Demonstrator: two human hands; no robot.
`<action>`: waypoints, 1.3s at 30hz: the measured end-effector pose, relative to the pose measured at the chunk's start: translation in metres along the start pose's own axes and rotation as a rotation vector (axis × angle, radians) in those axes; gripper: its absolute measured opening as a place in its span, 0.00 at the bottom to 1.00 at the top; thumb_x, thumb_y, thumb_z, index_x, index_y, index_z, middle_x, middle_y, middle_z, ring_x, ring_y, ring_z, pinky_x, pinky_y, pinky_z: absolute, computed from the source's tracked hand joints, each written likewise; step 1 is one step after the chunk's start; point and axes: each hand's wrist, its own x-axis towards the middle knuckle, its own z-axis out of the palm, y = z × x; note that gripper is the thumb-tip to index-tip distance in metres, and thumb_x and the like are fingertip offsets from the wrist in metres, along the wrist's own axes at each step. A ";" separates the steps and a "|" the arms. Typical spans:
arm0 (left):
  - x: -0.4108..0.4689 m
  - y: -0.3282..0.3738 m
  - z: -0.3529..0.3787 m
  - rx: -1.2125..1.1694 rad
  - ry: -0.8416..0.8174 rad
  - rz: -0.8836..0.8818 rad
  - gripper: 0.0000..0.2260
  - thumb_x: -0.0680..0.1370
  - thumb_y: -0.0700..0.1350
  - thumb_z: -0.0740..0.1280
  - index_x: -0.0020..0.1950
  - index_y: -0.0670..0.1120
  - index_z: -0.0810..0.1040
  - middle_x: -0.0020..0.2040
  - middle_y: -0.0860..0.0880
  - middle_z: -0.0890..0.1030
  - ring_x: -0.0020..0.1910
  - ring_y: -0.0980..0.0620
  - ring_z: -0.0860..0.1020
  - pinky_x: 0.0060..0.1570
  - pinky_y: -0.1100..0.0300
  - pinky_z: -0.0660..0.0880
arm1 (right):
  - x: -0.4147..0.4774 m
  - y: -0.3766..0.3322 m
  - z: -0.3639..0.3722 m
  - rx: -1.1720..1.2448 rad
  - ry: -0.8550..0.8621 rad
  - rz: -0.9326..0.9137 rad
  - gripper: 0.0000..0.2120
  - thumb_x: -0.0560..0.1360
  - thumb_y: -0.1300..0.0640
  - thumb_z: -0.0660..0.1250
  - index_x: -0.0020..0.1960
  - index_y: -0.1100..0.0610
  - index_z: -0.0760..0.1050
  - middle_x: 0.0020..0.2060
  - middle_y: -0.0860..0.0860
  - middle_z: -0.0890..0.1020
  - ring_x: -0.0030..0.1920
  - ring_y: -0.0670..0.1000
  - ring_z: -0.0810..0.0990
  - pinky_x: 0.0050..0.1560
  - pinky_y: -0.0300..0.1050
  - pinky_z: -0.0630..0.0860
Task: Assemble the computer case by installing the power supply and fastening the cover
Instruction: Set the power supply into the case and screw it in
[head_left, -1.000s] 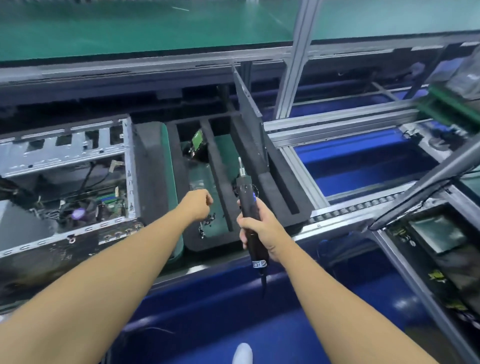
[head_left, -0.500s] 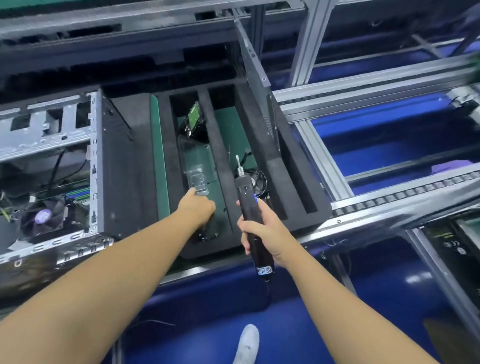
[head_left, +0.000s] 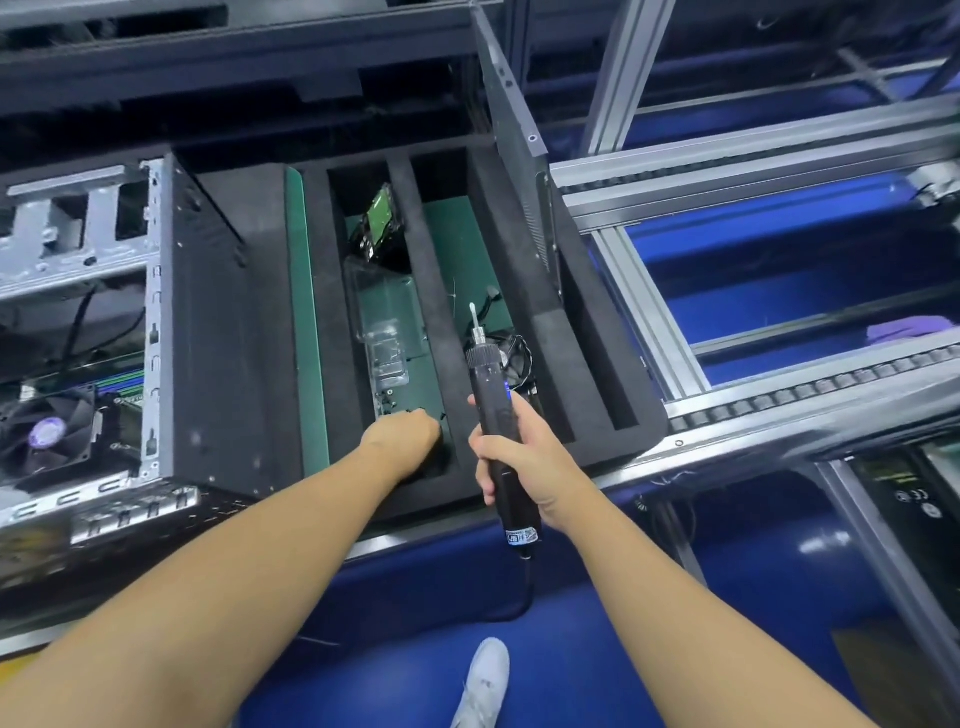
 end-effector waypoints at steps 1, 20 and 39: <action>0.000 0.000 0.001 -0.014 -0.015 0.000 0.14 0.78 0.30 0.60 0.61 0.38 0.77 0.59 0.40 0.78 0.57 0.37 0.79 0.51 0.47 0.76 | 0.001 0.000 0.001 -0.004 -0.003 -0.001 0.19 0.71 0.57 0.72 0.60 0.44 0.78 0.42 0.53 0.77 0.29 0.54 0.75 0.30 0.47 0.76; -0.125 -0.042 -0.072 -2.633 0.366 0.249 0.07 0.79 0.37 0.66 0.57 0.41 0.77 0.44 0.48 0.83 0.41 0.55 0.82 0.43 0.64 0.80 | -0.061 -0.034 0.092 -0.136 -0.028 -0.024 0.22 0.73 0.61 0.70 0.66 0.53 0.73 0.38 0.55 0.75 0.28 0.54 0.74 0.30 0.46 0.74; -0.349 -0.153 -0.001 -2.451 0.306 0.542 0.05 0.75 0.40 0.70 0.48 0.47 0.84 0.49 0.47 0.85 0.46 0.52 0.85 0.38 0.59 0.82 | -0.180 0.008 0.301 -0.355 -0.102 -0.002 0.16 0.72 0.63 0.68 0.58 0.53 0.73 0.44 0.62 0.71 0.26 0.54 0.72 0.28 0.44 0.72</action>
